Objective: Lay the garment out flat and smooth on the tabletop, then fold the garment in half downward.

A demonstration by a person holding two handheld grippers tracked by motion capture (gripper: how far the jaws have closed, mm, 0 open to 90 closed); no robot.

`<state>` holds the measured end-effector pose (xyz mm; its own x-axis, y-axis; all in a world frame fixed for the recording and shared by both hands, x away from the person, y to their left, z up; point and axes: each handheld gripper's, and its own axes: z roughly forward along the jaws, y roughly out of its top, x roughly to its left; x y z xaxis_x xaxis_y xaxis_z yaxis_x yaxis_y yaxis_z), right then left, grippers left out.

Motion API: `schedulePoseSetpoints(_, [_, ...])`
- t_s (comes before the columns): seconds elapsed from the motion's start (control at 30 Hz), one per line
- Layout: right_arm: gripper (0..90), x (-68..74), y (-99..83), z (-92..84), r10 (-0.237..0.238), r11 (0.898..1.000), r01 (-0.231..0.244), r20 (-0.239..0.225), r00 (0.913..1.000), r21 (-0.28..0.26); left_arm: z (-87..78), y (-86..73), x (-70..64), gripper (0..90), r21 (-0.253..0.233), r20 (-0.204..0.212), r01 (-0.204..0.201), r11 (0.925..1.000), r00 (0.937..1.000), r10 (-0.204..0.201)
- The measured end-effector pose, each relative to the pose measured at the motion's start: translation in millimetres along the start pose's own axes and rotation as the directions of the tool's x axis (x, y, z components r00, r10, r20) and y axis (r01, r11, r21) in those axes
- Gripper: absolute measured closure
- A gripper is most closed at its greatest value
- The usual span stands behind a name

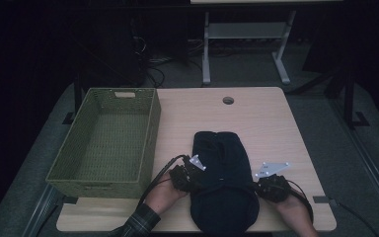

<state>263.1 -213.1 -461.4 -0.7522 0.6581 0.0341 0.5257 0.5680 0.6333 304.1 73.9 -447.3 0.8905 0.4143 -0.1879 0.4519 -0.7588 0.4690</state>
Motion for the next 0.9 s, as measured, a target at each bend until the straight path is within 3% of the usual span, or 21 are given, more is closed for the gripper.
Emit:
schedulePoseSetpoints(0.23, [88.8, 6.0, 0.4, -0.6, -0.018, 1.0, 0.018, -0.003, 0.9998, 0.008, -0.6, -2.1, -3.4, 89.8, -0.001, -0.001, -0.004, 1.0, 1.0, 0.004])
schedulePoseSetpoints(0.33, [83.1, 4.0, 1.5, -2.5, -0.01, 1.0, 0.01, -0.004, 0.9999, 0.0, -2.0, -1.2, -1.1, 88.5, 0.004, 0.014, 0.002, 1.0, 0.9999, -0.002])
schedulePoseSetpoints(0.6, [70.4, -4.4, 12.5, -10.2, 0.025, 0.999, -0.027, -0.047, 0.9986, -0.047, -12.6, 7.2, 6.4, 78.3, -0.027, 0.005, 0.012, 0.9996, 0.9999, -0.011])
schedulePoseSetpoints(0.9, [64.2, -28.9, 36.5, -5.6, 0.039, 0.998, -0.042, -0.056, 0.9977, -0.055, -29.0, 26.3, 27.8, 73.7, -0.068, -0.079, 0.026, 0.9974, 0.9964, -0.031])
